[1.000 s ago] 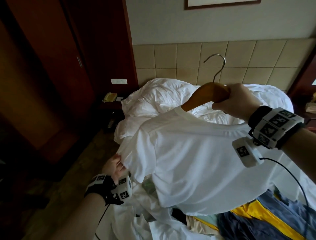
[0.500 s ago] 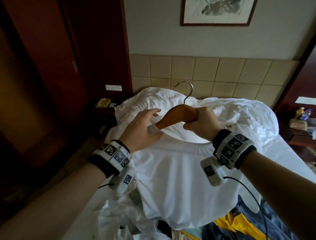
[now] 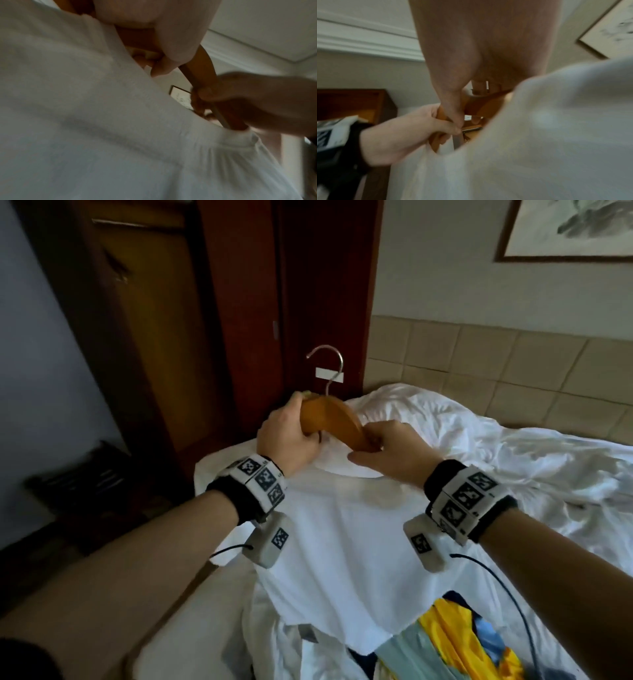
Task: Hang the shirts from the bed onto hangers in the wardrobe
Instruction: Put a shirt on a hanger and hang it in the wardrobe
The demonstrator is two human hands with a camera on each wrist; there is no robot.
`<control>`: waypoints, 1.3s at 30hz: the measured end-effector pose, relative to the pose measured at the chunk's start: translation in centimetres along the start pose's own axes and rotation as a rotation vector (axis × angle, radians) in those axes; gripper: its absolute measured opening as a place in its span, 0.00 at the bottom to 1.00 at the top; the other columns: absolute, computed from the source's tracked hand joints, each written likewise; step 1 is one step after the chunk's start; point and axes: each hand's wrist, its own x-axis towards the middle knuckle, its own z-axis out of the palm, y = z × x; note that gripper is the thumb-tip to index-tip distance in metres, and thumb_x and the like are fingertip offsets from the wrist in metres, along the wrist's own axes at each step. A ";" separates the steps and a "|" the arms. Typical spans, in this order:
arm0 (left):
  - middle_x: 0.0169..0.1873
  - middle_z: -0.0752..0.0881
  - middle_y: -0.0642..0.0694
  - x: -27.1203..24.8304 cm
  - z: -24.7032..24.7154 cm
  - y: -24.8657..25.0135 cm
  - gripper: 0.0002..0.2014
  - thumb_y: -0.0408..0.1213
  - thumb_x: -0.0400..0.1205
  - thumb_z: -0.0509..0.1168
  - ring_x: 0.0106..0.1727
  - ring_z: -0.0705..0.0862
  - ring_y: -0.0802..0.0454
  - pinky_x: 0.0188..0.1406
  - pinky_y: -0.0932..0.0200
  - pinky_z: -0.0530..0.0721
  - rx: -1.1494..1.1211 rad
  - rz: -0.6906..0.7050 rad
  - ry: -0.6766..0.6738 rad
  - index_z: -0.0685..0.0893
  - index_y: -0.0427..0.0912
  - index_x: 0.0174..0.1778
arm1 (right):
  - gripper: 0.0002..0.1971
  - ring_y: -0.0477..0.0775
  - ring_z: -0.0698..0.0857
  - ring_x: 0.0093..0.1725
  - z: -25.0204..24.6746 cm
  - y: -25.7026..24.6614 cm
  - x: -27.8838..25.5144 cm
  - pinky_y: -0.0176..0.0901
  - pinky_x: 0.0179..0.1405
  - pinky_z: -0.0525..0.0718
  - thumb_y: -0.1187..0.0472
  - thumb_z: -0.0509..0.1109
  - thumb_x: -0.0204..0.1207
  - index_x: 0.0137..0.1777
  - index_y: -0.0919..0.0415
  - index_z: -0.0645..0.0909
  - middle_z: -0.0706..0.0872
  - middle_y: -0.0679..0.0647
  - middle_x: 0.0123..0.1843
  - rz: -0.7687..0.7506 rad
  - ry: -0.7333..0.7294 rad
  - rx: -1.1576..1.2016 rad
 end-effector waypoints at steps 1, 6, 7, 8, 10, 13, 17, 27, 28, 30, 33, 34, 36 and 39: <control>0.41 0.85 0.49 0.4 -1.9 -1.2 0.16 0.35 0.74 0.72 0.45 0.87 0.41 0.49 0.39 0.86 0.018 -0.046 0.026 0.76 0.47 0.55 | 0.12 0.52 0.80 0.35 0.3 -0.6 0.3 0.46 0.37 0.75 0.54 0.77 0.75 0.41 0.63 0.82 0.84 0.58 0.36 -0.041 -0.023 -0.014; 0.47 0.84 0.54 0.8 -12.2 -8.3 0.18 0.45 0.77 0.75 0.52 0.85 0.47 0.57 0.47 0.82 0.100 -0.197 0.146 0.76 0.51 0.59 | 0.12 0.39 0.81 0.39 3.1 -6.7 2.1 0.30 0.36 0.76 0.46 0.71 0.79 0.55 0.51 0.82 0.85 0.48 0.43 -0.229 -0.114 -0.006; 0.49 0.84 0.54 0.4 -14.1 -9.8 0.21 0.47 0.77 0.75 0.54 0.85 0.46 0.59 0.45 0.82 0.119 -0.206 0.168 0.75 0.52 0.61 | 0.13 0.37 0.80 0.40 4.1 -8.4 2.6 0.28 0.34 0.74 0.45 0.71 0.79 0.58 0.50 0.81 0.84 0.46 0.44 -0.274 -0.136 0.003; 0.51 0.84 0.53 -0.1 -15.9 -11.2 0.23 0.48 0.77 0.75 0.56 0.85 0.44 0.61 0.43 0.83 0.139 -0.212 0.187 0.74 0.53 0.64 | 0.14 0.37 0.80 0.41 5.1 -9.9 3.0 0.28 0.33 0.73 0.45 0.71 0.79 0.60 0.49 0.80 0.84 0.46 0.44 -0.320 -0.162 0.009; 0.55 0.85 0.49 -1.5 -19.4 -13.8 0.27 0.47 0.77 0.75 0.59 0.85 0.42 0.63 0.43 0.82 0.171 -0.223 0.208 0.73 0.51 0.69 | 0.16 0.38 0.80 0.41 7.3 -12.9 3.9 0.27 0.33 0.76 0.48 0.72 0.79 0.64 0.51 0.78 0.85 0.48 0.47 -0.390 -0.215 0.009; 0.52 0.85 0.48 -4.4 -25.1 -17.8 0.26 0.46 0.79 0.74 0.55 0.86 0.42 0.59 0.44 0.83 0.179 -0.250 0.239 0.73 0.47 0.71 | 0.13 0.45 0.82 0.41 11.1 -17.5 5.3 0.28 0.33 0.75 0.49 0.72 0.79 0.58 0.53 0.80 0.85 0.49 0.45 -0.454 -0.266 -0.036; 0.47 0.83 0.49 -8.7 -33.3 -24.3 0.25 0.45 0.80 0.73 0.50 0.84 0.43 0.50 0.49 0.81 0.205 -0.344 0.308 0.71 0.44 0.68 | 0.11 0.50 0.84 0.41 16.8 -26.3 6.1 0.42 0.38 0.78 0.47 0.69 0.81 0.49 0.56 0.79 0.85 0.51 0.42 -0.519 -0.320 -0.013; 0.66 0.82 0.36 -19.1 -53.0 -39.1 0.43 0.46 0.76 0.76 0.64 0.83 0.34 0.63 0.45 0.82 0.447 -0.668 0.222 0.57 0.47 0.81 | 0.11 0.59 0.85 0.52 32.4 -50.4 5.6 0.41 0.42 0.70 0.52 0.63 0.85 0.48 0.60 0.75 0.87 0.59 0.51 -0.705 -0.407 -0.009; 0.69 0.79 0.35 -20.1 -54.6 -40.2 0.45 0.45 0.76 0.77 0.65 0.82 0.33 0.65 0.41 0.81 0.472 -0.682 0.196 0.55 0.48 0.82 | 0.12 0.60 0.86 0.52 33.8 -52.4 5.8 0.41 0.42 0.70 0.52 0.64 0.85 0.49 0.62 0.78 0.87 0.59 0.50 -0.703 -0.415 0.012; 0.75 0.74 0.36 -22.1 -58.0 -42.5 0.47 0.45 0.76 0.76 0.69 0.79 0.33 0.68 0.38 0.79 0.539 -0.732 0.175 0.52 0.47 0.84 | 0.13 0.59 0.86 0.51 36.8 -56.6 6.5 0.41 0.43 0.72 0.53 0.65 0.84 0.52 0.64 0.81 0.86 0.57 0.47 -0.689 -0.424 0.064; 0.80 0.67 0.37 -24.5 -61.2 -45.9 0.46 0.47 0.78 0.75 0.75 0.74 0.34 0.71 0.37 0.77 0.582 -0.849 0.162 0.51 0.47 0.84 | 0.14 0.59 0.85 0.48 40.0 -61.2 7.8 0.41 0.37 0.72 0.51 0.67 0.83 0.49 0.64 0.81 0.83 0.54 0.43 -0.637 -0.461 0.127; 0.81 0.64 0.38 -25.3 -62.3 -47.2 0.46 0.48 0.78 0.74 0.76 0.73 0.34 0.72 0.36 0.77 0.588 -0.900 0.168 0.50 0.48 0.85 | 0.14 0.59 0.84 0.48 41.0 -63.0 8.3 0.40 0.34 0.71 0.50 0.67 0.83 0.48 0.63 0.81 0.82 0.54 0.43 -0.630 -0.480 0.144; 0.84 0.60 0.40 -26.7 -64.3 -49.8 0.48 0.51 0.78 0.73 0.78 0.70 0.35 0.73 0.34 0.75 0.613 -0.972 0.151 0.47 0.53 0.85 | 0.14 0.57 0.82 0.47 43.2 -66.6 9.4 0.39 0.32 0.70 0.49 0.66 0.83 0.51 0.61 0.81 0.81 0.53 0.45 -0.610 -0.530 0.153; 0.85 0.57 0.42 -27.5 -67.2 -53.5 0.48 0.52 0.79 0.71 0.80 0.68 0.35 0.74 0.32 0.73 0.657 -1.039 0.127 0.44 0.55 0.85 | 0.16 0.60 0.83 0.55 46.5 -72.0 11.5 0.39 0.43 0.75 0.49 0.66 0.83 0.59 0.62 0.80 0.81 0.55 0.52 -0.574 -0.614 0.225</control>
